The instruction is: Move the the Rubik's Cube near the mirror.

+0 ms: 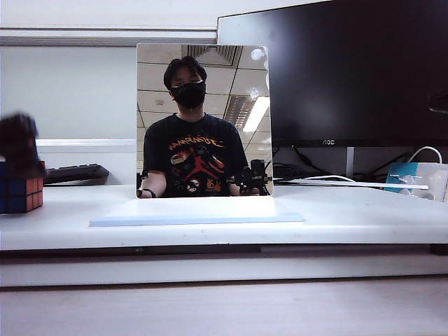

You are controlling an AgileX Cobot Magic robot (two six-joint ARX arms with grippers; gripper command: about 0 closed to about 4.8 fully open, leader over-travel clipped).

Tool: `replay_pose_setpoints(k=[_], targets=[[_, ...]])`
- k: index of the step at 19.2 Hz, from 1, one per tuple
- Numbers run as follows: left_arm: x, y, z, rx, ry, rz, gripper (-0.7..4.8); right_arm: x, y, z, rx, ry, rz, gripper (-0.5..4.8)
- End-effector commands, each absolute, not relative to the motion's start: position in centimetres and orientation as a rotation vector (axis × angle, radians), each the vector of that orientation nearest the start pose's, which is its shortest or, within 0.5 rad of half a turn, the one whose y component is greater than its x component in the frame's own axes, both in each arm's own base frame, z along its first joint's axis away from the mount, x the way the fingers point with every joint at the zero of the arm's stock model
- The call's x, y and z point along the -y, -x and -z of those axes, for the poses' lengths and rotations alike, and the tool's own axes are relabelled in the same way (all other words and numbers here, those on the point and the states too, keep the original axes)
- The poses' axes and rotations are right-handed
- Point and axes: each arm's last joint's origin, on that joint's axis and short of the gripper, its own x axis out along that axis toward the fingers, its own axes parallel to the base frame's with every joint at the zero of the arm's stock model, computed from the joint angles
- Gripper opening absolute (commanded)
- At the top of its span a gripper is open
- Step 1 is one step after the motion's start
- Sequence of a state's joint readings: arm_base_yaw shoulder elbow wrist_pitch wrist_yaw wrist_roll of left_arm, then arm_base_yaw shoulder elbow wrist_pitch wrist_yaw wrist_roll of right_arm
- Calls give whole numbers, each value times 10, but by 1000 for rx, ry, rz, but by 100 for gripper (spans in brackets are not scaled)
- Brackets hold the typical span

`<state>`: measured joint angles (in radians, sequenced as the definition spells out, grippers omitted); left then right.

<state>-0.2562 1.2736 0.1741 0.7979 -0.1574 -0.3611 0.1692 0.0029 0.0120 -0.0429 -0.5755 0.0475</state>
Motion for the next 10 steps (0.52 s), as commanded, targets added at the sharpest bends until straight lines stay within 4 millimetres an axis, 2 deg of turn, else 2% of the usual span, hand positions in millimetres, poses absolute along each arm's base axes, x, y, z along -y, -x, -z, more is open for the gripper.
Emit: replay_pose_setpoints(k=[1, 2, 3, 6, 8, 10], targets=[[45, -195, -130, -341, 327, 5, 375, -31, -89, -164, -37, -50, -743, -1], [45, -195, -129, -349, 326, 6, 163, -31, -89, -164, -37, -50, -743, -1], [46, -195, -130, -343, 330, 24, -5, -31, -89, -164, -37, -50, -740, -1], [49, -197, -138, -283, 363, 130, -5, -31, -89, -164, -37, -50, -726, -1], [55, -198, -148, -232, 432, 329, -5, -31, -89, -164, -37, -50, -723, -1], [62, -199, -153, -272, 474, 530, -5, -31, -89, -164, -37, -50, -723, -1]])
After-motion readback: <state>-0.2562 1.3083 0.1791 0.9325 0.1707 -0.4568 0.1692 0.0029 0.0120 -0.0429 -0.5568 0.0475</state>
